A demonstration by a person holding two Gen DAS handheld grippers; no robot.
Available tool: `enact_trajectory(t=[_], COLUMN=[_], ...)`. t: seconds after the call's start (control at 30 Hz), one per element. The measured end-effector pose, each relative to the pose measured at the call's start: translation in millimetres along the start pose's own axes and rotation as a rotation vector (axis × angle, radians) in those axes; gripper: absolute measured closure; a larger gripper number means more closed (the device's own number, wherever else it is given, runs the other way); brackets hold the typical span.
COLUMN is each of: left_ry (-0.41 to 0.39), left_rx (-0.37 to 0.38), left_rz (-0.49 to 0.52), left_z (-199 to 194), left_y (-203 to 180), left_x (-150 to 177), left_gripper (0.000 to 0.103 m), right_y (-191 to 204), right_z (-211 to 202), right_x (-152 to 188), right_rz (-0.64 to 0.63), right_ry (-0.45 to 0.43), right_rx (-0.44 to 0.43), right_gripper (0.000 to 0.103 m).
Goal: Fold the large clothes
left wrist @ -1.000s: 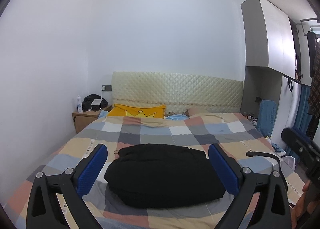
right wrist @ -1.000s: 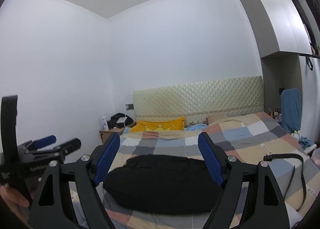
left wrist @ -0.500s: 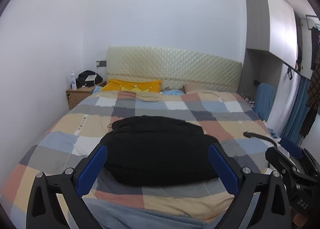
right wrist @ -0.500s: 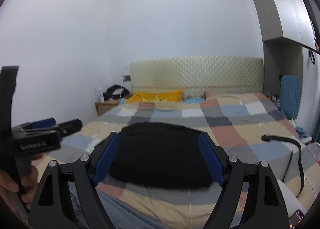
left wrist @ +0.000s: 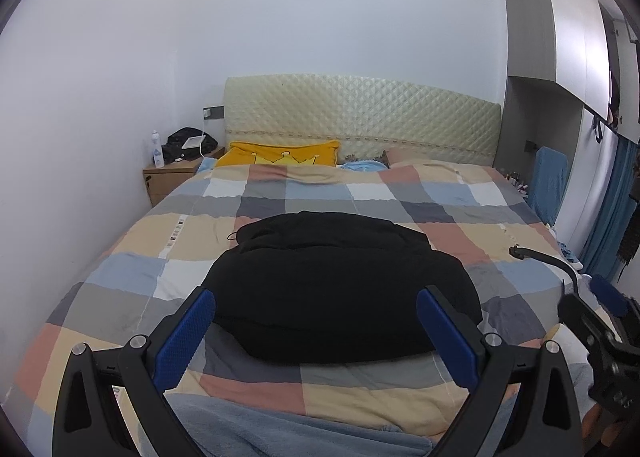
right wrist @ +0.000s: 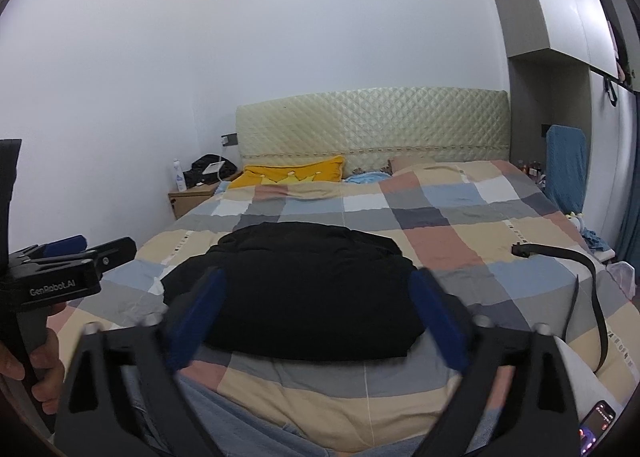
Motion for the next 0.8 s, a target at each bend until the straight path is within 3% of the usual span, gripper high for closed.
enact_trajectory(t=[0.8], left_ry=[-0.019], left_rx=[-0.015], left_rz=[0.054], left_z=[-14], left_y=[-7], left_x=[-5], left_gripper=[0.001], right_y=[-8], right_z=[-1], right_x=[2], right_rz=[-0.003], right_ry=[0.021], right_rx=[0.028], right_gripper=[0.0])
Point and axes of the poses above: each gripper's, at about its wrist camera, not at the fingertips, and z roughly the way its jaws point, y to its left, x to its underside, the point moved 5 cm from there along z, roughly the way its jaws point, and after that the axes turned 7 degrees about -y, right-handed, at the moved point
